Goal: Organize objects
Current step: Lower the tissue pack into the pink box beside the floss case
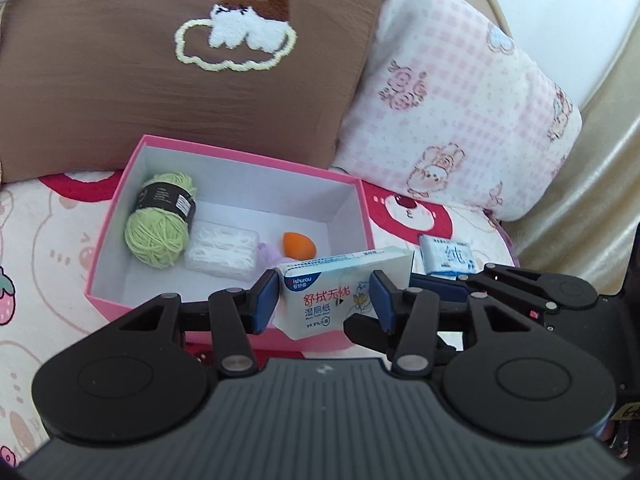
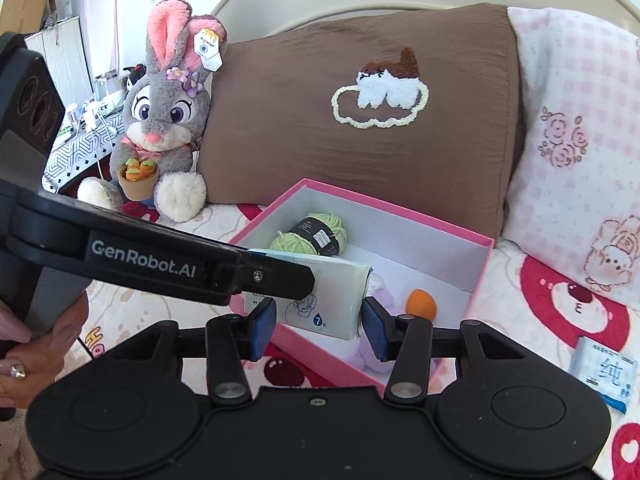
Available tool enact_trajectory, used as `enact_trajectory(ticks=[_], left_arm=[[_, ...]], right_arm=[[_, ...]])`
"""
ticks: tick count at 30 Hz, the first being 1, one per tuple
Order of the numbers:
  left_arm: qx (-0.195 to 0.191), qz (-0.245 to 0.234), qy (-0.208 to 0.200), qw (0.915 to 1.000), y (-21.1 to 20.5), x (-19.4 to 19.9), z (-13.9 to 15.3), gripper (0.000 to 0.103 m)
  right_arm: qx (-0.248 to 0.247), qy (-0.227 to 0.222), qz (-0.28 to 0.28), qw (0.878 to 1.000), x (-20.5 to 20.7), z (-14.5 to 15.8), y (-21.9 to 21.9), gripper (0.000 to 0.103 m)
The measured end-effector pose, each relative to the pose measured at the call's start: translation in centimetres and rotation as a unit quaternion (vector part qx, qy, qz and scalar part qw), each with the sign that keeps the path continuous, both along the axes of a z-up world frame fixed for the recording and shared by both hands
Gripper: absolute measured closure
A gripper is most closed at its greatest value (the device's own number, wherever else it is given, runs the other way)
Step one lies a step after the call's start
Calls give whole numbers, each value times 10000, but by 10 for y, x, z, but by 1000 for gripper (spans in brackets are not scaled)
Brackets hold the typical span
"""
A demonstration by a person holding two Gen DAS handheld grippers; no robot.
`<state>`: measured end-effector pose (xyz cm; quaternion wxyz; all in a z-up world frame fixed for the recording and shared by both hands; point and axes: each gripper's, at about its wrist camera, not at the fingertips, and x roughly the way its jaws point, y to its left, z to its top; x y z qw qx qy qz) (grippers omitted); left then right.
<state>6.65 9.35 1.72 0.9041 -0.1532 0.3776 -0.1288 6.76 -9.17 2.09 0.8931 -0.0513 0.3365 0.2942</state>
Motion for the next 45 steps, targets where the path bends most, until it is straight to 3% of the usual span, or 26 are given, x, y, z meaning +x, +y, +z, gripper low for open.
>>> enact_trajectory(ticks=[6,13,20,25,39,45], left_arm=[[-179,141,246,9994,24,38,-12,55],[-42,313,669,9973,33,75,-53,55],[-90,425,1149,9924,48,94,-100,56],[96,525,1201,9913,49,103,-115,56],[82,591,1447,9877,49,116,-143,56],[21,588,1439,9878,47,118,-149,56]], right_arm=[[74,267,82,9996,40,-9,14,56],[170,886,-17,9959,78,-52,28,58],[300,1623,-126,9862,102,-94,40,58],[436,2051,-231,9775,116,-112,45,58],[232,2242,-474,9731,125,-135,52,57],[-21,2076,-523,9768,126,-139,56,56]])
